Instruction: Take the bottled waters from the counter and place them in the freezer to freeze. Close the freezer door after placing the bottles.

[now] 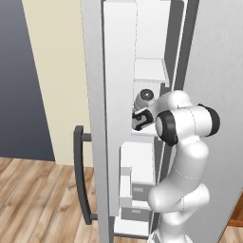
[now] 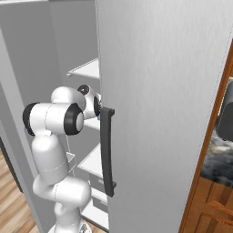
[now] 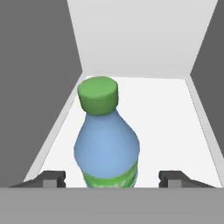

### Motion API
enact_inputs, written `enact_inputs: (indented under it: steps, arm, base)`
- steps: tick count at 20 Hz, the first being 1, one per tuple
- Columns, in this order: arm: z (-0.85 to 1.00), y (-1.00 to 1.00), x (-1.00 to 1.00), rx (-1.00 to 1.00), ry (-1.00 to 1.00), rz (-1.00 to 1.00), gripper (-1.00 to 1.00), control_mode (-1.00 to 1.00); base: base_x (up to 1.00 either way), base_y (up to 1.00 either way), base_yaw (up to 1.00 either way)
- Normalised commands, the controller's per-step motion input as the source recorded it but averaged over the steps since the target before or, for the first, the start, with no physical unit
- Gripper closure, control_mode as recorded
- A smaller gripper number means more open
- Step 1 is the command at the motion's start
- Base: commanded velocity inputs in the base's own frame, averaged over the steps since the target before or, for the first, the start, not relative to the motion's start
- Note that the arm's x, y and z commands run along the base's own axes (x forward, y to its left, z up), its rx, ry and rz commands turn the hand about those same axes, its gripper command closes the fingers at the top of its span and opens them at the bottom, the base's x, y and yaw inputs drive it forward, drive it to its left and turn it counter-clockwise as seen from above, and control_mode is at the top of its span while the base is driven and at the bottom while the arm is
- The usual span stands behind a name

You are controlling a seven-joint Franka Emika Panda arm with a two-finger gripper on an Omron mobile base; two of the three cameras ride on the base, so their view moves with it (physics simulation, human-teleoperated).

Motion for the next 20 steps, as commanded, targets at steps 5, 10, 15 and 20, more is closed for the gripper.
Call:
enact_inputs:
  steps: [5, 10, 15, 20]
  arm:
    - [0.0, 0.0, -0.02, 0.0, -0.01, 0.0, -1.0, -1.0]
    - [0.0, 0.0, -0.08, 0.0, -0.02, 0.0, -1.0, -1.0]
    - [0.0, 0.0, -0.22, 0.0, -0.05, 0.0, -1.0, -1.0]
    - [0.0, 0.0, -0.24, 0.0, -0.19, 0.0, -1.0, -1.0]
  base:
    - [0.0, 0.0, 0.0]
    - [0.0, 0.0, 0.0]
    - [0.0, 0.0, 0.0]
    - [0.0, 0.0, 0.0]
